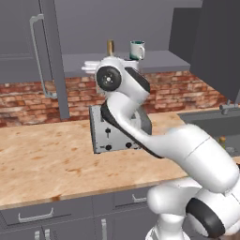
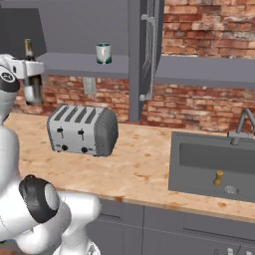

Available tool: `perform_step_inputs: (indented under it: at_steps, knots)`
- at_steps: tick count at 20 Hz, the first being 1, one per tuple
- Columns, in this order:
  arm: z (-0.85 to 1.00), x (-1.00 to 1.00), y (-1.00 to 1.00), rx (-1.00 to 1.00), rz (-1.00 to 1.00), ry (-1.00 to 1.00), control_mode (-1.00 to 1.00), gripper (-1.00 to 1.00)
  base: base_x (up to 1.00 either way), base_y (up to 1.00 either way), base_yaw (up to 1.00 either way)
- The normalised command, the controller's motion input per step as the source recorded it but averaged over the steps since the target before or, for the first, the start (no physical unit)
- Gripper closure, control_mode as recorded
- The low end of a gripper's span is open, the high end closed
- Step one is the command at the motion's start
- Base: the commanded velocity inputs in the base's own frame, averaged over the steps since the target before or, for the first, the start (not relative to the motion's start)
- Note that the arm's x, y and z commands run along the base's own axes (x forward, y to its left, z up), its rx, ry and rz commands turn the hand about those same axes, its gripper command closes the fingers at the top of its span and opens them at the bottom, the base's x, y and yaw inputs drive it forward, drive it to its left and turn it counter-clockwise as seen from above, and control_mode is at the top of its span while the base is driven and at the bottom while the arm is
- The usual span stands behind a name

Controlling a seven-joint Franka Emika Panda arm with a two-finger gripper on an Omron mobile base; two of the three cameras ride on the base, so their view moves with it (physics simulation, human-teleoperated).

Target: Open the cabinet directly in front. Then move the wine and the mug to the dining counter with the candle on it.

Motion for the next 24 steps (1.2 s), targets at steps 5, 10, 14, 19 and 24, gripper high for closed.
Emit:
perform_step_inputs:
  at_steps: [5, 10, 14, 19, 24]
  knots:
    - [-0.01, -1.0, -0.54, 0.31, 0.05, -0.66, -1.0, 1.0, 0.0, 0.0, 0.0]
    - [-0.01, -0.46, -0.23, 0.05, 0.01, -0.23, -1.0, 1.0, 0.0, 0.0, 0.0]
    - [0.0, -0.21, 0.0, 0.0, 0.0, -0.06, -1.0, 1.0, 0.0, 0.0, 0.0]
    - [-0.02, -0.34, 0.0, 0.0, 0.0, -0.15, -1.0, 1.0, 0.0, 0.0, 0.0]
    - [0.0, -0.06, 0.0, 0.0, 0.0, -0.07, -1.0, 1.0, 0.0, 0.0, 0.0]
